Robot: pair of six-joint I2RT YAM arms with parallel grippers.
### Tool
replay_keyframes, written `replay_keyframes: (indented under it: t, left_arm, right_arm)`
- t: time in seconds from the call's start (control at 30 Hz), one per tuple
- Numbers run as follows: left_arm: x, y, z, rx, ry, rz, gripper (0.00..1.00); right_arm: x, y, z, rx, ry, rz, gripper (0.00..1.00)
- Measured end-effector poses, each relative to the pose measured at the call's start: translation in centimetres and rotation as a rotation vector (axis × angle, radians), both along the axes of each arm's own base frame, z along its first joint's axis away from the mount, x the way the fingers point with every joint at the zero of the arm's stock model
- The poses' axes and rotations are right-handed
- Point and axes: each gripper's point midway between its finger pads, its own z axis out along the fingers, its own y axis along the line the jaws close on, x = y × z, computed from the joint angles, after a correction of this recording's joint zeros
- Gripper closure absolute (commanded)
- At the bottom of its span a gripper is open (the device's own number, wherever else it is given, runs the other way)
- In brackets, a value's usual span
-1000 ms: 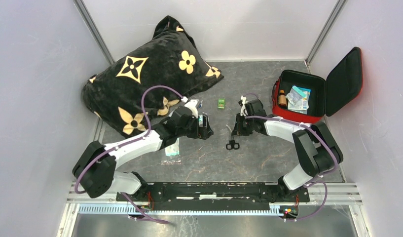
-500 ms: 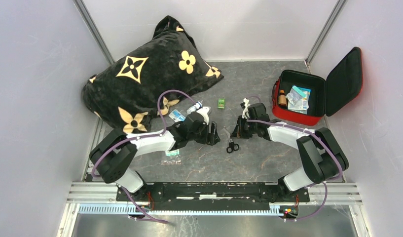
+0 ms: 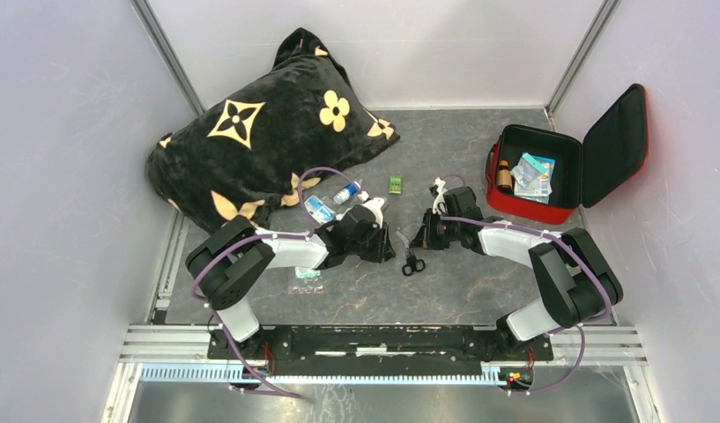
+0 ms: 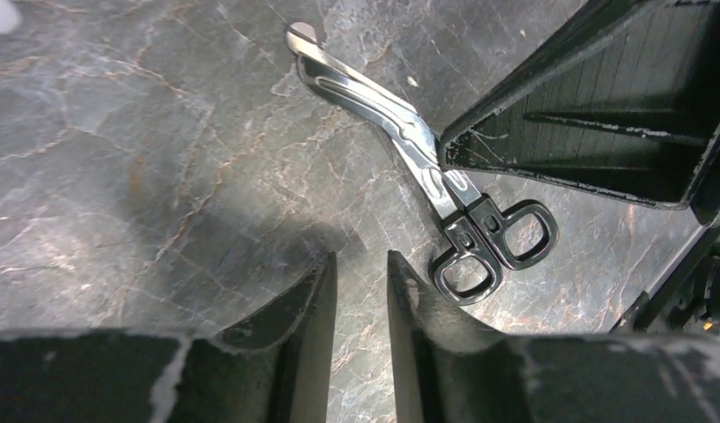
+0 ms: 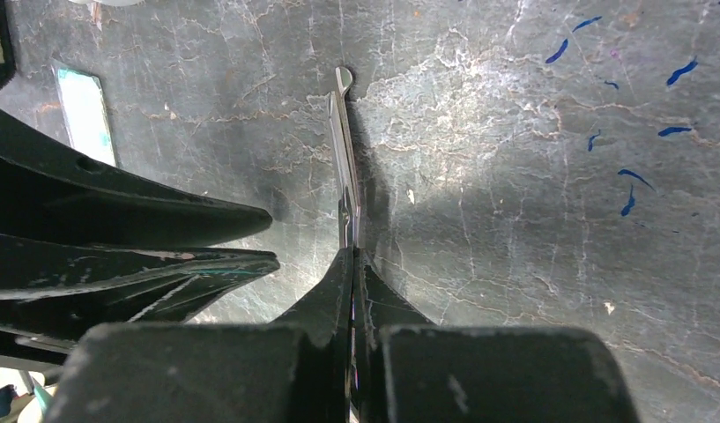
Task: Organize the medicine kit
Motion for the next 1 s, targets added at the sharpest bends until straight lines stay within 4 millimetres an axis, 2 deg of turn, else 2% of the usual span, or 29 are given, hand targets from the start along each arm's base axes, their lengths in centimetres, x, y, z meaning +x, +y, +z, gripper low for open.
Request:
replay_keyframes:
  t: [0.17,0.4,0.7,1.0]
  left_arm:
    - [-0.4,-1.1,-0.5,-0.008,0.01,-0.028,0.84]
    - [-0.1,-2.7,-0.9,-0.034,0.004,-0.052,0.98]
    - [0.1,-3.5,-0.9,-0.058,-0.004,-0.065,0.98]
    - [0.3,-3.7,-0.9,-0.065,-0.007,-0.068,0.98]
  right_arm:
    - [-0.3,0.1,0.0,0.012,0.005,0.003,1.0]
    - [-0.7,0.4,0.0,0.039,0.011,0.011,1.0]
    - [-1.2,0.3,-0.4,0.052,0.018,0.014,1.0]
    - [-1.3,0.1,-0.6,0.049,0.017,0.014,0.89]
